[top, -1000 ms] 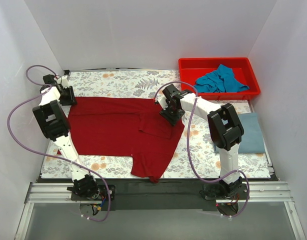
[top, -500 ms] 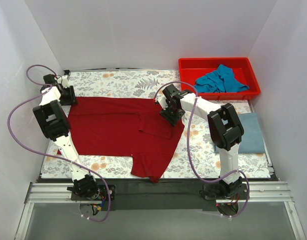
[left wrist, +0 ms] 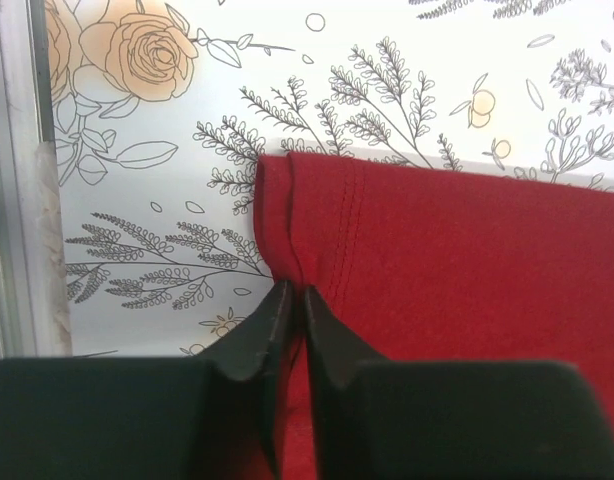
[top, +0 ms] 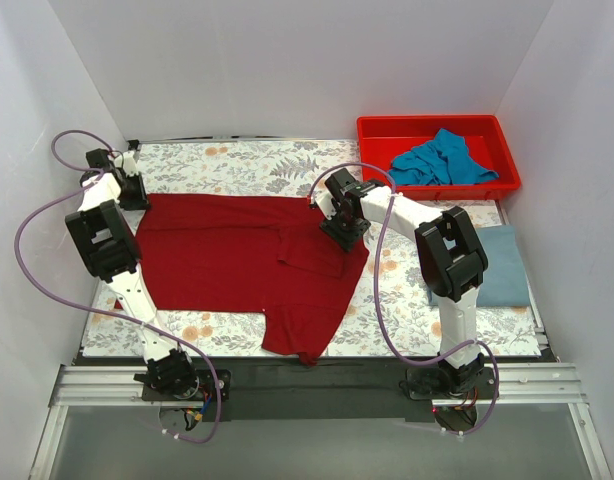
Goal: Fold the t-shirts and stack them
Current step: Fold the tshirt
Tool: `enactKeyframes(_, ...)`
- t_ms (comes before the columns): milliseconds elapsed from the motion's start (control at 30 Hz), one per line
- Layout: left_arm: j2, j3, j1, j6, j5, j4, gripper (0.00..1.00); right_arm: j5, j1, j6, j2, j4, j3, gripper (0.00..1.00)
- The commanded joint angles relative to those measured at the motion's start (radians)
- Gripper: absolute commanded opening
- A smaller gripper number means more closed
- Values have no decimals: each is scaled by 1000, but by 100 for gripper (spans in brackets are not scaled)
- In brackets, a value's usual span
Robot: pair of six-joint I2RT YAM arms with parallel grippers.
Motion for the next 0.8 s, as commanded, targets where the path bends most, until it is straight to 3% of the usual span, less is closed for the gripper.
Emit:
enactKeyframes(0,-50,18,-5,-2,8,11,1,8,2,-3,-14,-12,7,57)
enactKeyframes(200,-54,15,-5,7,-51,60,0,48,2,-6,4,-12,-10,64)
enactKeyframes(667,-31,54,-16,35,-123,118,0,67,3,-18,34,-9,-4,67)
enactKeyframes(767,-20,40,-16,43,-143,117,6,71,-1,-32,50,-1,1,66)
